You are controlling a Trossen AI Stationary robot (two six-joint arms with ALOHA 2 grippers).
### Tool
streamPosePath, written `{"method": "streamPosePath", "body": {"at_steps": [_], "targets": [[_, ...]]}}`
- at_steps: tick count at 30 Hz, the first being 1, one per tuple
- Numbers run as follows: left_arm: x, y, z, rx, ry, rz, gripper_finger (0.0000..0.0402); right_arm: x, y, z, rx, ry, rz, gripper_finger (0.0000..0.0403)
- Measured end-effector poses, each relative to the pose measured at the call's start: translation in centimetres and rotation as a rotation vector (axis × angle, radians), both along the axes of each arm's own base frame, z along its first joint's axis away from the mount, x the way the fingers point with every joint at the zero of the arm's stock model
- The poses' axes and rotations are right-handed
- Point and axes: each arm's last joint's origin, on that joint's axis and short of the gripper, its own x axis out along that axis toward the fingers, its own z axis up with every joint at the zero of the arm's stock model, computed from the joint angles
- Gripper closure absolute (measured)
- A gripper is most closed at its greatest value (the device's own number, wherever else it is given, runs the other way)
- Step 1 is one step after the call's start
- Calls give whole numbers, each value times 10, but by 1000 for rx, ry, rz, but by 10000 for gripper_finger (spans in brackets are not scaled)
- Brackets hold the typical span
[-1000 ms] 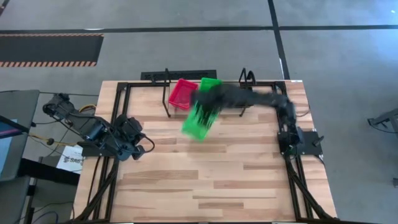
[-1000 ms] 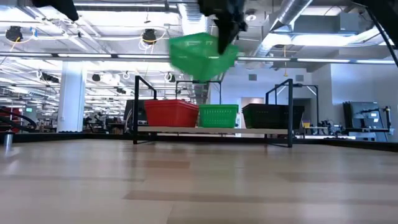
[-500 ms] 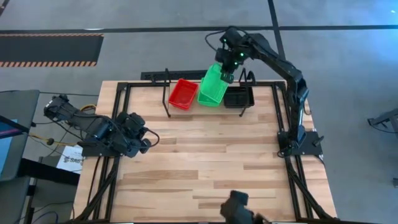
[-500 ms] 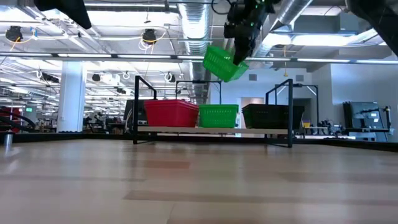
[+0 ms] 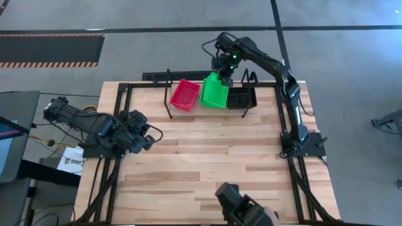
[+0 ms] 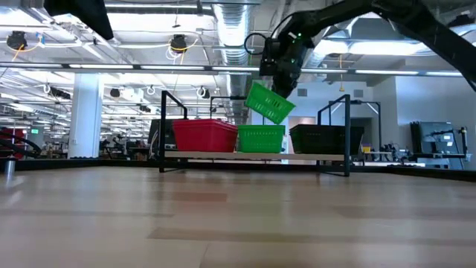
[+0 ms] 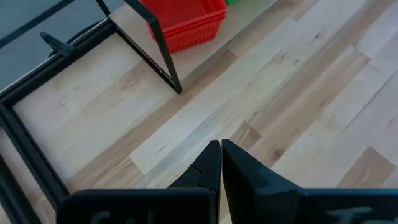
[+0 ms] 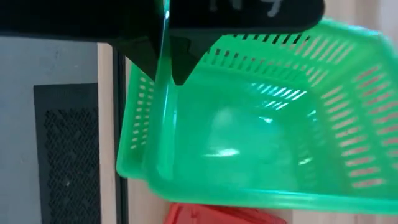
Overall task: Stack baskets on shelf by color
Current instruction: Stack the green bin on top of the other green bins on the shelf
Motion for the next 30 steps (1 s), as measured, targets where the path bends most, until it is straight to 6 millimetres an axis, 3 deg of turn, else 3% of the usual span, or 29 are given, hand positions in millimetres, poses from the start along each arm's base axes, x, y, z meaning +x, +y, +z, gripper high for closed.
{"method": "streamPosePath", "body": {"at_steps": [7, 13, 22, 30], "targets": [[1, 4, 0, -2, -1, 27, 400, 3, -9, -18, 19, 33, 13, 400], [2, 8, 0, -1, 1, 52, 400, 5, -8, -11, -20, -1, 29, 400], [3, 14, 0, -1, 1, 87, 400, 4, -11, 22, -127, -93, 41, 400], [4, 15, 0, -1, 0, 95, 400, 1, -18, 5, -65, -31, 26, 400]]}}
